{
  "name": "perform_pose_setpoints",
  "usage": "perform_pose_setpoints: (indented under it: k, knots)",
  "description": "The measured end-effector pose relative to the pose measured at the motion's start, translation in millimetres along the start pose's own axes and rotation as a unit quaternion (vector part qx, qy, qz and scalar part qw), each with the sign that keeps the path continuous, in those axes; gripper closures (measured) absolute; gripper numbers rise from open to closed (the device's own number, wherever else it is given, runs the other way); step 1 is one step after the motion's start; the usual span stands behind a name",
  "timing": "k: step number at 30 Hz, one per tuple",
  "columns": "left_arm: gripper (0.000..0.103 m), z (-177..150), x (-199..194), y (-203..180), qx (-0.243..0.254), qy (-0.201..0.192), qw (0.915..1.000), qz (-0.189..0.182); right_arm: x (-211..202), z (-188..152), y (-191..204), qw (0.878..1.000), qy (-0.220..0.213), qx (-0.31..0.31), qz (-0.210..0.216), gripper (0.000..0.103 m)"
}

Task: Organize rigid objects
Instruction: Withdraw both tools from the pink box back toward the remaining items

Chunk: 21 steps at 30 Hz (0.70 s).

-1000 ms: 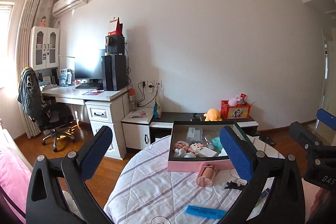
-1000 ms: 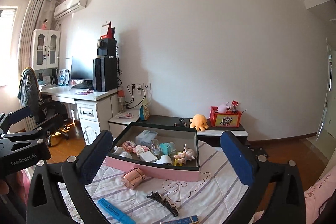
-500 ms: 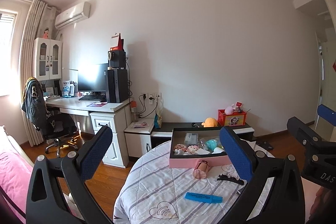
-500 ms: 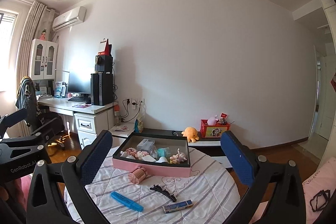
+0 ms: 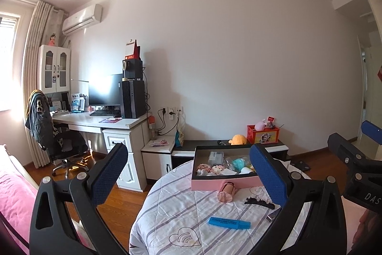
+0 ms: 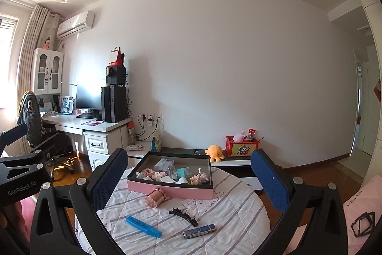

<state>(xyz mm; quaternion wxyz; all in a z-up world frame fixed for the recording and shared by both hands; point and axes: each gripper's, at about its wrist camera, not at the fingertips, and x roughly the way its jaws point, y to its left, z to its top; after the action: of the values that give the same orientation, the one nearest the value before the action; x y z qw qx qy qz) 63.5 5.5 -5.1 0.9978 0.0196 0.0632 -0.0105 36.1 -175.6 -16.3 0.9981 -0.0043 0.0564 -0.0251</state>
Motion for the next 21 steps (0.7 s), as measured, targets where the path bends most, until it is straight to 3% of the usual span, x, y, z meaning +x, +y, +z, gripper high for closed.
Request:
perform_pose_setpoints:
  k: [21]
  knots:
    - [0.000, -27.2, 49.8, -20.5, 0.024, 0.060, 0.9978, -0.014, 42.8, -26.2, -16.1, 0.998, 0.060, 0.016, -0.012, 0.000]
